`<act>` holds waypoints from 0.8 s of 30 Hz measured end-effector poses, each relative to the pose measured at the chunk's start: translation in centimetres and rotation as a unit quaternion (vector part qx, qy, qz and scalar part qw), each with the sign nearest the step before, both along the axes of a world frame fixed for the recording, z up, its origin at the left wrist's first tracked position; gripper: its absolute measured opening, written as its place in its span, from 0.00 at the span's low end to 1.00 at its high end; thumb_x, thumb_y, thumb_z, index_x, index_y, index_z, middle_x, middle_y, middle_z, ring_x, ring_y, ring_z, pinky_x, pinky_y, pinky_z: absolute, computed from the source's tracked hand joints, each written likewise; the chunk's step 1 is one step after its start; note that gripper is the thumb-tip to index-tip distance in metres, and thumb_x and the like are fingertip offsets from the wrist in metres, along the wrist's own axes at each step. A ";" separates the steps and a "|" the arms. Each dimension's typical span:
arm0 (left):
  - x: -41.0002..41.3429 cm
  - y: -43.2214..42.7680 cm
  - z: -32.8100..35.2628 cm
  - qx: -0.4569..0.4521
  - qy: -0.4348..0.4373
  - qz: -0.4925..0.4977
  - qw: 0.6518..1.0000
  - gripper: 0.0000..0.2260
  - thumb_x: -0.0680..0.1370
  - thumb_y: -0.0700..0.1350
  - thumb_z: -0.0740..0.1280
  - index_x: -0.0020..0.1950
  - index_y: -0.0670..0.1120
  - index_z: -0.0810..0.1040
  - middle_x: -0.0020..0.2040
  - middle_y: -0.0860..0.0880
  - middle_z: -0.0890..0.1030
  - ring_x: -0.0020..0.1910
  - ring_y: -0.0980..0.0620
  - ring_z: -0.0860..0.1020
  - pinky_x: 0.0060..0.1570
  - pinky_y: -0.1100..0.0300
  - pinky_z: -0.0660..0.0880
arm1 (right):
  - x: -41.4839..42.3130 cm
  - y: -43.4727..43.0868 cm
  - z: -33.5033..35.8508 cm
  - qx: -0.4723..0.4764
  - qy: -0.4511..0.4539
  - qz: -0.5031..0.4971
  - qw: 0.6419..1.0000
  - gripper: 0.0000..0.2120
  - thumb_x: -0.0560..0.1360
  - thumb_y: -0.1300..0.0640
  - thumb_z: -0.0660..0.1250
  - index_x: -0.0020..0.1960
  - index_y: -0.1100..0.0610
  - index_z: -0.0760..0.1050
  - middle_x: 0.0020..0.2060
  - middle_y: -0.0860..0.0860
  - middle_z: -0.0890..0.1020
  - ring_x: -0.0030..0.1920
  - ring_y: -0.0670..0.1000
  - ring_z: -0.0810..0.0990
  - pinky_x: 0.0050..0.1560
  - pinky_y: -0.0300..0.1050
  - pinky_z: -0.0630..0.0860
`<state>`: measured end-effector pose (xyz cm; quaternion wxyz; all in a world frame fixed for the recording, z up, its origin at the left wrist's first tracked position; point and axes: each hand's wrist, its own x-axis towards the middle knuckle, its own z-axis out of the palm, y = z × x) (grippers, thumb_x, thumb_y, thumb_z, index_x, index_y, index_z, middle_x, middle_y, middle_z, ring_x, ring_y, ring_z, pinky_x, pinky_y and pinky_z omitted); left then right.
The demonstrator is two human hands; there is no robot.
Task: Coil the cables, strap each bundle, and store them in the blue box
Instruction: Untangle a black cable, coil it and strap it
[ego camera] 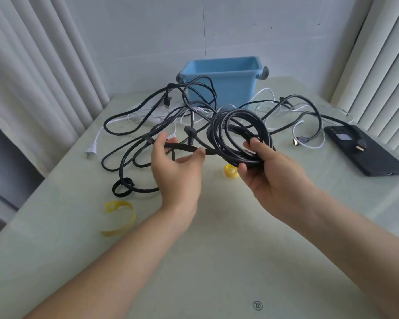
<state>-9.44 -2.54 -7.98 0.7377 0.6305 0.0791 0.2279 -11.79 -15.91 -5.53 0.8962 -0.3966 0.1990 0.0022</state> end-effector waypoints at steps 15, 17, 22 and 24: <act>-0.1 -0.3 0.0 -0.234 0.104 -0.212 0.943 0.16 0.78 0.29 0.67 0.65 0.39 0.76 0.51 0.42 0.84 0.51 0.47 0.84 0.53 0.58 0.81 | 0.9 -0.2 -1.0 0.014 0.022 -0.019 0.999 0.09 0.80 0.58 0.67 0.56 0.63 0.75 0.42 0.59 0.82 0.33 0.53 0.85 0.29 0.37 0.78; -0.1 -0.3 -0.2 -0.206 0.111 -0.156 0.960 0.16 0.75 0.27 0.69 0.60 0.39 0.78 0.49 0.42 0.81 0.46 0.46 0.84 0.47 0.61 0.82 | 1.0 -0.3 -1.0 0.044 0.034 -0.014 0.998 0.08 0.79 0.58 0.68 0.54 0.63 0.76 0.38 0.56 0.82 0.30 0.51 0.84 0.28 0.36 0.77; 0.3 0.3 -0.7 -0.060 0.086 -0.051 0.993 0.16 0.70 0.28 0.74 0.53 0.43 0.81 0.41 0.47 0.80 0.32 0.57 0.80 0.45 0.56 0.83 | 1.6 -1.2 -0.3 0.134 0.037 -0.004 0.990 0.12 0.79 0.58 0.68 0.60 0.63 0.77 0.55 0.54 0.83 0.48 0.50 0.83 0.28 0.35 0.77; 0.5 0.2 -0.7 -0.032 0.080 -0.020 0.996 0.15 0.69 0.29 0.75 0.50 0.45 0.81 0.39 0.49 0.80 0.30 0.58 0.79 0.47 0.50 0.84 | 1.8 -1.3 0.0 0.158 0.026 0.009 0.987 0.16 0.79 0.58 0.67 0.65 0.64 0.76 0.62 0.57 0.81 0.56 0.50 0.82 0.27 0.35 0.77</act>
